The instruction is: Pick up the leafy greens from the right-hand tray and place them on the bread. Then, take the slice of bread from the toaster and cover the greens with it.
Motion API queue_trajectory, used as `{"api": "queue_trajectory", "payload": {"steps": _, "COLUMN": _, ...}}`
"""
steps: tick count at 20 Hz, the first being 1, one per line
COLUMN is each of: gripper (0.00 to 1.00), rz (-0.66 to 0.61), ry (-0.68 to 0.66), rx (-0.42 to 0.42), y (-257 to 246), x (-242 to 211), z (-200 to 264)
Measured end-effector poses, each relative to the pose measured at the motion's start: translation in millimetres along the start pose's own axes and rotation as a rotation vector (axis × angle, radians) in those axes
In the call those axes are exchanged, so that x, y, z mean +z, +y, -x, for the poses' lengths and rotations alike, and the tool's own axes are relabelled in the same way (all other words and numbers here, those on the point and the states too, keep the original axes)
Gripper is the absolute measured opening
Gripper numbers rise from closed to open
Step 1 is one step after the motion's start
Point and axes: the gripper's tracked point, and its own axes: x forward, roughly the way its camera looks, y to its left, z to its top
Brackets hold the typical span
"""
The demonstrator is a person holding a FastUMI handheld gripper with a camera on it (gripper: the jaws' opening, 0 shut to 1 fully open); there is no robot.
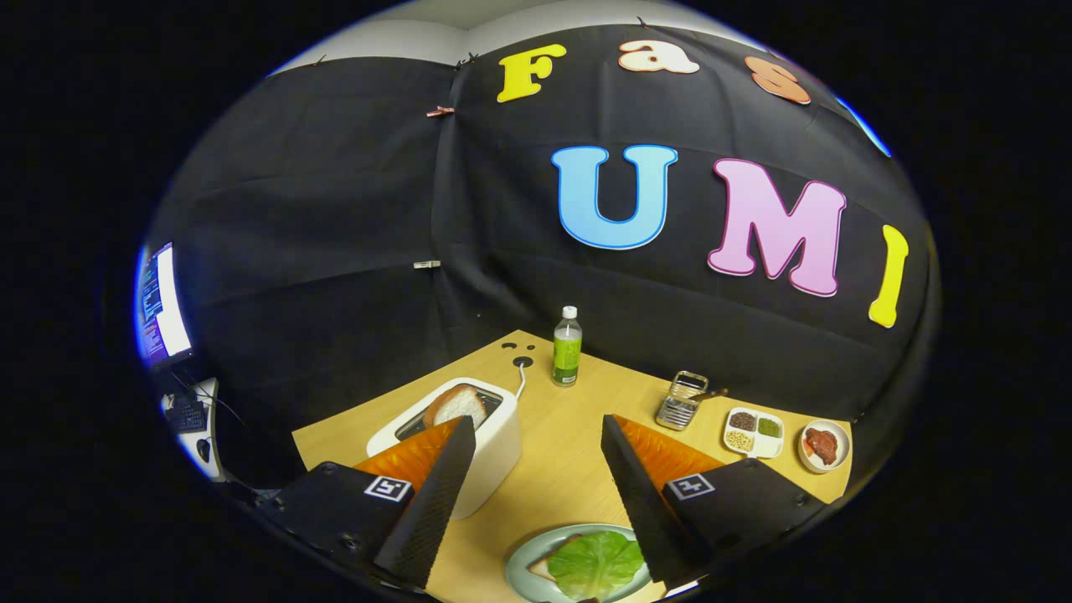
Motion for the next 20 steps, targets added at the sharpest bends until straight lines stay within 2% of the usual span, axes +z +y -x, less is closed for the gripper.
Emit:
{"api": "queue_trajectory", "payload": {"steps": 8, "gripper": 0.97, "rz": -0.186, "ry": 0.078, "rx": 0.104, "y": 75, "x": -24, "z": -52}}
{"api": "queue_trajectory", "payload": {"steps": 11, "gripper": 0.97, "rz": -0.19, "ry": 0.12, "rx": 0.087, "y": 90, "x": -37, "z": -82}}
{"api": "queue_trajectory", "payload": {"steps": 13, "gripper": 0.98, "rz": -0.123, "ry": 0.153, "rx": 0.072, "y": 101, "x": -46, "z": -101}}
{"api": "queue_trajectory", "payload": {"steps": 16, "gripper": 0.94, "rz": -0.012, "ry": 0.183, "rx": 0.001, "y": 110, "x": -54, "z": -125}}
{"api": "queue_trajectory", "payload": {"steps": 19, "gripper": 0.79, "rz": -0.093, "ry": 0.197, "rx": -0.13, "y": 92, "x": -62, "z": -140}}
{"api": "queue_trajectory", "payload": {"steps": 20, "gripper": 0.79, "rz": -0.109, "ry": 0.194, "rx": -0.169, "y": 82, "x": -62, "z": -142}}
